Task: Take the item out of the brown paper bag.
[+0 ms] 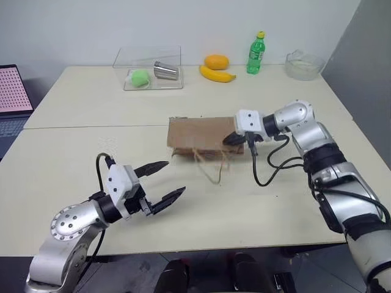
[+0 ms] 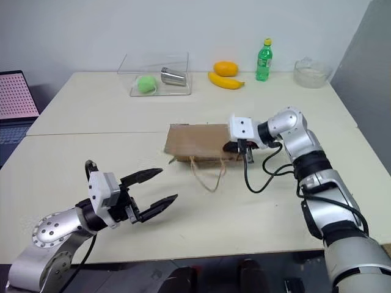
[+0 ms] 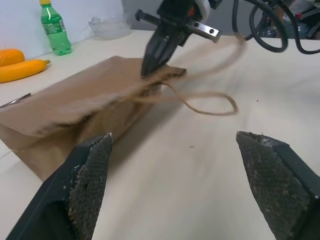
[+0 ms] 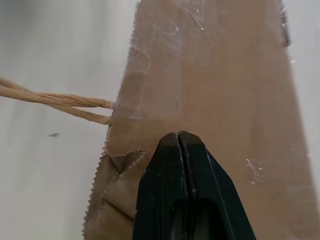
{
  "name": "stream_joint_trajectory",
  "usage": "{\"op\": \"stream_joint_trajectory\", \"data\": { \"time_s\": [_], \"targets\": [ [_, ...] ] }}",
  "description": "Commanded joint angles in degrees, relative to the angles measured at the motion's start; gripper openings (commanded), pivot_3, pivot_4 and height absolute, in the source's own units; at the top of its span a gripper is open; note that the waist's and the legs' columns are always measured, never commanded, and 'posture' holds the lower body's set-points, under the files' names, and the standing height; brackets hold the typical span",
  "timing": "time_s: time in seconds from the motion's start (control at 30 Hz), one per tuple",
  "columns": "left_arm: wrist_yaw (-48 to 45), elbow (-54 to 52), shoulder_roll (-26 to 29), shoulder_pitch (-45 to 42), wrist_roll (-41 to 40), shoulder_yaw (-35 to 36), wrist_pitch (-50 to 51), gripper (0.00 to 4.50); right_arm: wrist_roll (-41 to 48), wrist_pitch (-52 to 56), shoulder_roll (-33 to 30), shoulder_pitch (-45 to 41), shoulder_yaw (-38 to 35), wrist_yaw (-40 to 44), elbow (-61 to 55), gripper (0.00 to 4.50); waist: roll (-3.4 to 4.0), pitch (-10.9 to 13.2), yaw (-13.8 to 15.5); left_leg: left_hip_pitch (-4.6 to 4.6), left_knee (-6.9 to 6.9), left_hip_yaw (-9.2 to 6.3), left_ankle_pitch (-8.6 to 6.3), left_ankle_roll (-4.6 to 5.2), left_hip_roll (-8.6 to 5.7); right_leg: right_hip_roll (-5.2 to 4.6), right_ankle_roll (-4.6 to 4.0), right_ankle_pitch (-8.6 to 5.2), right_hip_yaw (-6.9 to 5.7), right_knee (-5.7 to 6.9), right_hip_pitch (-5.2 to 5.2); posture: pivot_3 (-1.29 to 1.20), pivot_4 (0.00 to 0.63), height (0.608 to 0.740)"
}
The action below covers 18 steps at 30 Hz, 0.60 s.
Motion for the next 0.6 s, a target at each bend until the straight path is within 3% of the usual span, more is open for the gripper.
{"op": "stream_joint_trajectory", "data": {
  "time_s": [0.03, 0.2, 0.27, 0.37, 0.6],
  "targets": [
    [-1.4, -3.9, 1.9, 1.2, -2.1, 2.1, 0.2, 4.15, 2.5, 5.2, -1.2, 2.8, 0.2, 2.1, -11.4, 0.04, 0.03, 0.0, 0.0, 0.02, 0.00, 0.01, 0.00, 0.00, 0.01, 0.00, 0.00, 0.00, 0.01, -0.01, 0.01, 0.00, 0.150, 0.740],
    [-4.2, -3.1, 4.5, 0.7, -2.0, 2.4, -0.9, 4.15, 8.3, 17.1, -3.6, 8.0, -3.3, 1.3, -27.7, 0.04, 0.10, 0.1, 0.2, -0.01, -0.01, -0.01, 0.00, 0.00, 0.00, -0.01, 0.00, -0.01, -0.01, -0.02, 0.01, 0.00, 0.150, 0.740],
    [-5.5, -0.6, 6.0, -1.4, 0.5, 0.4, -1.8, 4.50, 11.2, 23.9, -5.0, 11.4, -5.7, -0.9, -35.3, 0.00, 0.10, 0.1, 0.3, -0.02, -0.01, -0.05, 0.00, 0.00, 0.00, 0.00, 0.00, -0.01, -0.05, -0.06, 0.02, 0.00, 0.150, 0.740],
    [-9.3, 3.6, 7.3, -4.6, 4.0, -2.8, -5.9, 4.50, 12.9, 30.0, -6.5, 17.7, -8.4, -6.0, -44.8, 0.61, 0.09, 0.1, 1.0, -0.01, -0.01, -0.09, 0.00, 0.00, -0.01, 0.00, 0.00, -0.01, -0.12, -0.14, 0.10, 0.00, 0.150, 0.740],
    [-15.2, 19.9, 4.8, -17.5, 15.9, -12.8, -25.6, 4.50, 24.3, 48.2, -5.0, 37.9, -17.2, -19.1, -69.4, 2.92, 0.11, 0.1, 1.7, -0.09, -0.04, -0.04, -0.01, 0.00, -0.02, -0.01, 0.01, -0.01, -0.12, -0.25, 0.08, 0.00, 0.150, 0.740]
  ]
}}
